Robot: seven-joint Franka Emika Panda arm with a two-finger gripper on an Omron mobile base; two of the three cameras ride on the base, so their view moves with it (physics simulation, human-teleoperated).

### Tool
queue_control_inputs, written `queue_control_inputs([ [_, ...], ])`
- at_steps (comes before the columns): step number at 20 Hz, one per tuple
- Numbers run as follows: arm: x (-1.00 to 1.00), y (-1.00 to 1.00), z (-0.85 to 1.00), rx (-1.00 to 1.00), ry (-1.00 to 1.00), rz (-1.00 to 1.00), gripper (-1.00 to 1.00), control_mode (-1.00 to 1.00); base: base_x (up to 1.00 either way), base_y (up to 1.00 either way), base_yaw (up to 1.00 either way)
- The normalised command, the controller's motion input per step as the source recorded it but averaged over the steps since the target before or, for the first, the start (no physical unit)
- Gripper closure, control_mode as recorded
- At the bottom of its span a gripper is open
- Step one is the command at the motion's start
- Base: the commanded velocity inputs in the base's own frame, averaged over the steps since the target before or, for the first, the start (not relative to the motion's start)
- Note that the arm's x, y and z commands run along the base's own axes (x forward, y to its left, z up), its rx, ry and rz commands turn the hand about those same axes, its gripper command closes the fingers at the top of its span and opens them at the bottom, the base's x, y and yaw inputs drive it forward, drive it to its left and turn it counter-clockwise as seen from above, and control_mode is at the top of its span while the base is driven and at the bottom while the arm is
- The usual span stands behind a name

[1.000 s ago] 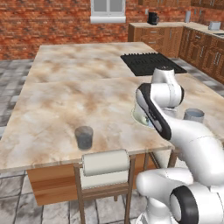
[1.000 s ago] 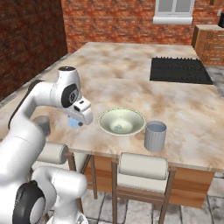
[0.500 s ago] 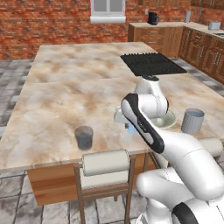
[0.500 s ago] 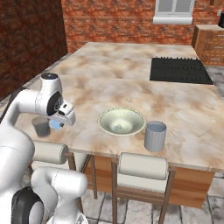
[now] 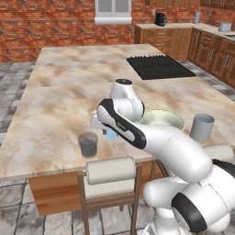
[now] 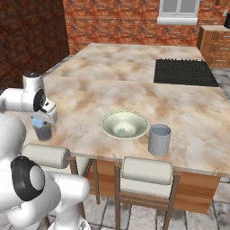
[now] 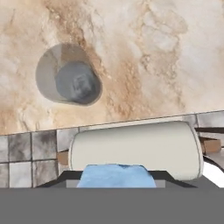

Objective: There are four ice cubes in the ice bowl. Place two ice cubes in each glass of water.

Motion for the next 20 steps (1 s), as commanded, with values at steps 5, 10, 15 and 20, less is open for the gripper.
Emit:
queue_control_inputs([
  [5, 0.35, 0.57, 0.09, 0.0, 0.07, 0.0, 1.0, -1.0, 0.0, 0.0, 0.0],
  [10, 0.32, 0.32, 0.01, 0.0, 0.0, 0.0, 1.0, -1.0, 0.0, 0.0, 0.0],
  [15, 0.24, 0.02, -0.23, 0.0, 0.0, 0.0, 1.0, -1.0, 0.0, 0.0, 0.0],
  [20, 0.27, 0.0, -0.31, 0.0, 0.0, 0.0, 1.0, -1.0, 0.0, 0.0, 0.0],
])
